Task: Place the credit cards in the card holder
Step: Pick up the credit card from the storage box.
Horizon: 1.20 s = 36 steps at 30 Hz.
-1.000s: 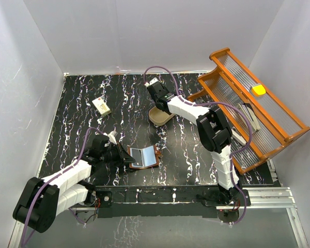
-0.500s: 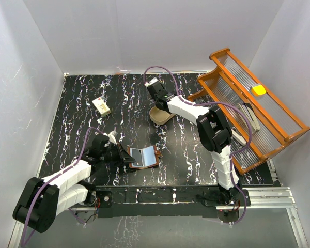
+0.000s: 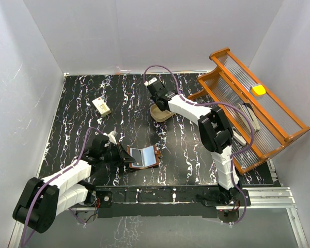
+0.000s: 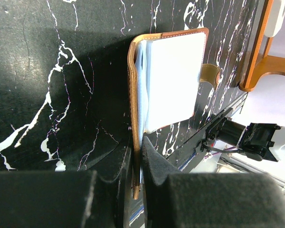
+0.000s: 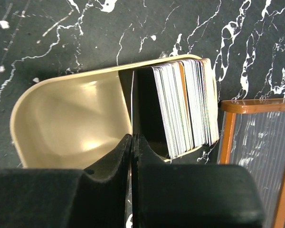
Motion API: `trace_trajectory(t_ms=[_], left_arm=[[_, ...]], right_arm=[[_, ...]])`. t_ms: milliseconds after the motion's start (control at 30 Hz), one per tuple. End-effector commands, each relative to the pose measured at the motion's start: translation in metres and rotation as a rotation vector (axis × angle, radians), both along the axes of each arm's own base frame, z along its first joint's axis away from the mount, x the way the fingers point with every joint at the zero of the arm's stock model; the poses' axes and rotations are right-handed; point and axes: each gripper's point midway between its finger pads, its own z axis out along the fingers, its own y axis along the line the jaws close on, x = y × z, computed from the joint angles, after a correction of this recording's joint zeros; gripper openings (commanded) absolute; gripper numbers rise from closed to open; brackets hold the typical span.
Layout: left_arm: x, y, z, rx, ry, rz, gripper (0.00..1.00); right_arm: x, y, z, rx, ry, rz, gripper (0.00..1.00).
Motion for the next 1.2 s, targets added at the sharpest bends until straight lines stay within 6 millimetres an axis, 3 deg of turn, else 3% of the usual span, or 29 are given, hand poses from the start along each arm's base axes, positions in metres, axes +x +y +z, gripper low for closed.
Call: trace_trajectory(t_ms=[0,333,567,800,1033,1100,1167], left_arm=[[0.002,-0.001,0.002,0.001,-0.017,-0.002,0.07],[0.013,-0.004,0.003,0.008,-0.022,0.0,0.11],[0.023,0.002,0.003,0.071,-0.018,0.031,0.33],[0.03,0.015,0.01,0.155,-0.019,0.09,0.44],[0.032,0.019,0.03,0.177,0.005,0.127,0.56],[0.032,0.017,0.044,0.151,-0.009,0.135,0.58],[0.034,0.014,0.06,0.116,-0.032,0.144,0.67]], right_arm=[[-0.001,0.011,0.054,0.156,-0.063,-0.005,0.0],[-0.034,0.012,0.077,0.301,-0.01,-0.046,0.0],[-0.081,0.03,0.102,0.507,0.056,0.002,0.0],[-0.138,0.054,0.117,0.739,0.144,0.109,0.0],[-0.188,0.077,0.136,1.004,0.225,0.204,0.0],[-0.198,0.079,0.137,1.061,0.246,0.212,0.0],[-0.209,0.081,0.14,1.129,0.263,0.229,0.0]])
